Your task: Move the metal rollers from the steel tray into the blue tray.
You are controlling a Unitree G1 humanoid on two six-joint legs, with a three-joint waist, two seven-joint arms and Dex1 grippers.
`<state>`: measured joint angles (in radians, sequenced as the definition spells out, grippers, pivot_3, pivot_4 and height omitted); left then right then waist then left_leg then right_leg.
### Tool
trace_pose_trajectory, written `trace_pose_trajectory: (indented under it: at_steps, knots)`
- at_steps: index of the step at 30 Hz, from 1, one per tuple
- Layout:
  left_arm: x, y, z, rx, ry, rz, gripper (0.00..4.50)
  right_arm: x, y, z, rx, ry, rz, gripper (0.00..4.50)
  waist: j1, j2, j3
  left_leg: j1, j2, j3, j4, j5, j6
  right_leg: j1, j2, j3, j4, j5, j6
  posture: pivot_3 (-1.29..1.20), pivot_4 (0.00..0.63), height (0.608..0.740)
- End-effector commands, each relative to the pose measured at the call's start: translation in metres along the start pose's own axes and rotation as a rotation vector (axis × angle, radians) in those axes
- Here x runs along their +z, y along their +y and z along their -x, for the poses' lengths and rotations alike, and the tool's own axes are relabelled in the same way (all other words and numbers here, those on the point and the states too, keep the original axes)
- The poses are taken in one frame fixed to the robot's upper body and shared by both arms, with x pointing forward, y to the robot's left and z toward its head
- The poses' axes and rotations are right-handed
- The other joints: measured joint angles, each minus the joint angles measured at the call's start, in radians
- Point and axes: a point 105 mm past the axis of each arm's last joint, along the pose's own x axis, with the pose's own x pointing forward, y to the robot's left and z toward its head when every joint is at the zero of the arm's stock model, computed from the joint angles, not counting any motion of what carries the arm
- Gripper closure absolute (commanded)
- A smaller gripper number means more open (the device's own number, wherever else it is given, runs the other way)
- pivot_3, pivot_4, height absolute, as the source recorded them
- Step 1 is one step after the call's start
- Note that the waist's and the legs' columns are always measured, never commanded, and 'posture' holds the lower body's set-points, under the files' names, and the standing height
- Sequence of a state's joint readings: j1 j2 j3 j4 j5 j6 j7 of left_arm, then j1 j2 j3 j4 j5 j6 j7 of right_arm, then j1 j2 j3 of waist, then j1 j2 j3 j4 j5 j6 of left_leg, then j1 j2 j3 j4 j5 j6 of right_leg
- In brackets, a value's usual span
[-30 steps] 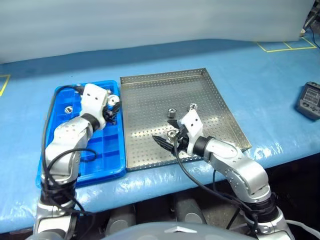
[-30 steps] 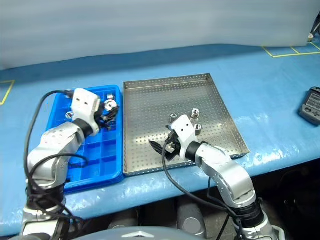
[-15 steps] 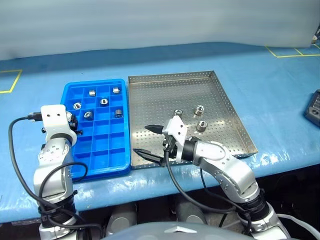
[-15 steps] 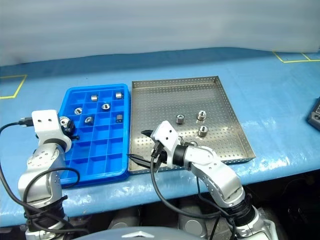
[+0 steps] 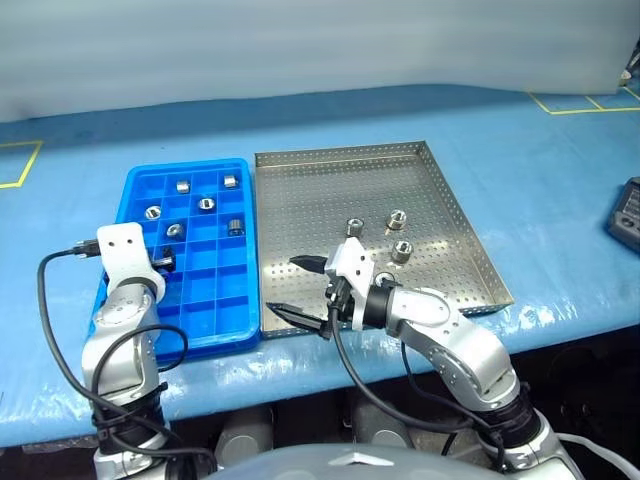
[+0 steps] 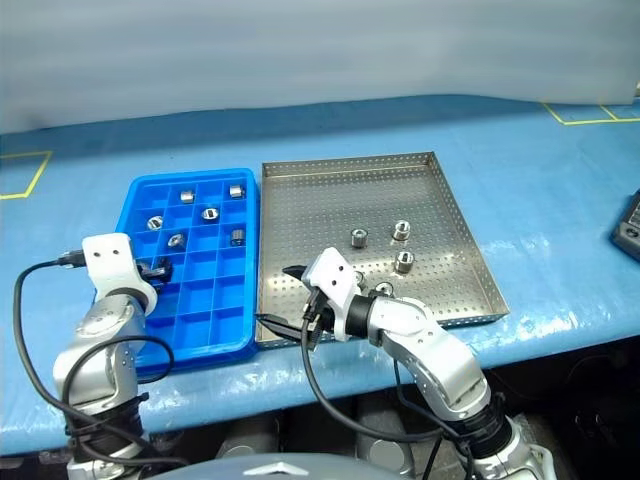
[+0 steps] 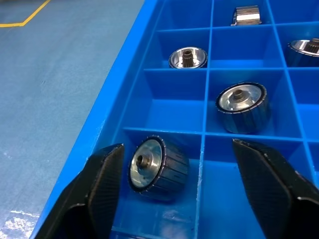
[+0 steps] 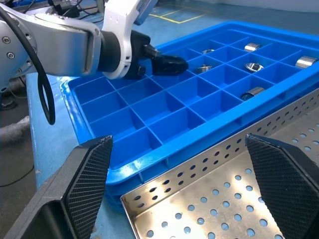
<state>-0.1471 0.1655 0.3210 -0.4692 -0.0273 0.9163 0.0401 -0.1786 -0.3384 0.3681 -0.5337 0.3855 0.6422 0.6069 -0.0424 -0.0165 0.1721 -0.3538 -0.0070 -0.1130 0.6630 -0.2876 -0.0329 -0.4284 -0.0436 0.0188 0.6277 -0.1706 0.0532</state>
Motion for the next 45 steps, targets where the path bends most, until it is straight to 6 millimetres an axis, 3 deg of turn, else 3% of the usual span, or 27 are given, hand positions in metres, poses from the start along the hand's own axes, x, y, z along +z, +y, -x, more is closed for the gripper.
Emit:
trace_pose_trajectory:
  at_steps: [1, 4, 9, 13, 18, 27, 34, 37, 43, 45]
  knots:
    - [0.062, -0.035, 0.012, -0.21, -0.257, -0.025, 0.03, 0.014, -0.002, 0.006, -0.028, -0.05, 0.038, 0.0, 0.0, 0.0, 0.0, 0.0, 0.0, 0.0, 0.0, 0.0, 0.0, 0.0, 0.0, 0.0, 0.0, 0.0, 0.0, -0.08, 0.15, 0.74]
    - [0.068, -0.071, 0.018, -0.444, -0.28, -0.096, 0.03, 0.009, -0.01, 0.016, -0.076, -0.02, 0.042, 0.0, -0.006, 0.001, 0.0, 0.0, 0.0, 0.001, 0.0, 0.0, 0.0, 0.0, 0.0, 0.001, 0.0, 0.0, 0.0, -0.09, 0.15, 0.74]
    - [0.05, -0.127, 0.028, -0.795, -0.227, -0.252, 0.03, 0.0, -0.029, 0.041, -0.195, 0.043, 0.064, 0.0, -0.026, 0.001, 0.0, 0.0, 0.0, 0.001, -0.001, 0.0, 0.001, 0.0, 0.0, 0.001, -0.001, 0.0, 0.0, -0.14, 0.15, 0.74]
    - [0.034, -0.161, 0.034, -0.985, -0.168, -0.281, 0.03, -0.01, -0.044, 0.06, -0.328, 0.111, 0.076, 0.0, -0.043, 0.001, 0.0, 0.0, 0.0, 0.002, 0.0, 0.0, 0.001, 0.0, 0.0, 0.002, -0.001, -0.001, -0.001, -0.2, 0.15, 0.74]
    - [0.013, -0.193, 0.046, -1.178, -0.106, -0.371, 0.03, -0.019, -0.045, 0.074, -0.397, 0.148, 0.056, 0.0, -0.069, 0.001, 0.0, 0.0, 0.0, 0.003, 0.0, 0.0, 0.001, 0.0, 0.0, 0.003, 0.0, -0.001, -0.001, -0.24, 0.15, 0.74]
    - [-0.014, -0.219, 0.059, -1.353, -0.023, -0.474, 0.03, -0.024, -0.042, 0.08, -0.431, 0.167, 0.044, 0.0, -0.113, 0.001, -0.001, 0.001, 0.0, 0.006, 0.0, -0.001, 0.002, 0.0, 0.0, 0.005, 0.0, -0.001, -0.001, -0.28, 0.15, 0.74]
    - [-0.027, -0.225, 0.048, -1.322, 0.021, -0.489, 0.03, -0.025, -0.04, 0.073, -0.42, 0.157, 0.044, 0.0, -0.137, 0.001, -0.001, 0.001, 0.0, 0.006, 0.0, -0.001, 0.003, 0.0, 0.0, 0.006, 0.0, -0.001, -0.001, -0.27, 0.15, 0.74]
    - [-0.031, -0.224, 0.042, -1.3, 0.042, -0.49, 0.59, -0.024, -0.041, 0.07, -0.414, 0.154, 0.05, 0.0, -0.14, 0.001, -0.001, 0.001, 0.0, 0.006, 0.0, -0.001, 0.003, 0.0, 0.0, 0.007, 0.0, -0.001, -0.001, -0.26, 0.15, 0.74]
    - [-0.026, -0.218, 0.042, -1.282, 0.026, -0.458, 2.58, -0.021, -0.041, 0.063, -0.396, 0.14, 0.052, 0.0, -0.137, 0.001, -0.001, 0.001, 0.0, 0.006, 0.0, -0.001, 0.003, 0.0, 0.0, 0.007, 0.0, 0.0, 0.0, -0.23, 0.15, 0.74]
    - [-0.019, -0.214, 0.042, -1.263, 0.001, -0.415, 2.71, -0.021, -0.04, 0.061, -0.386, 0.138, 0.051, 0.0, -0.136, 0.001, -0.001, 0.001, 0.0, 0.006, 0.0, -0.001, 0.003, 0.0, 0.0, 0.007, 0.0, 0.0, 0.0, -0.22, 0.15, 0.74]
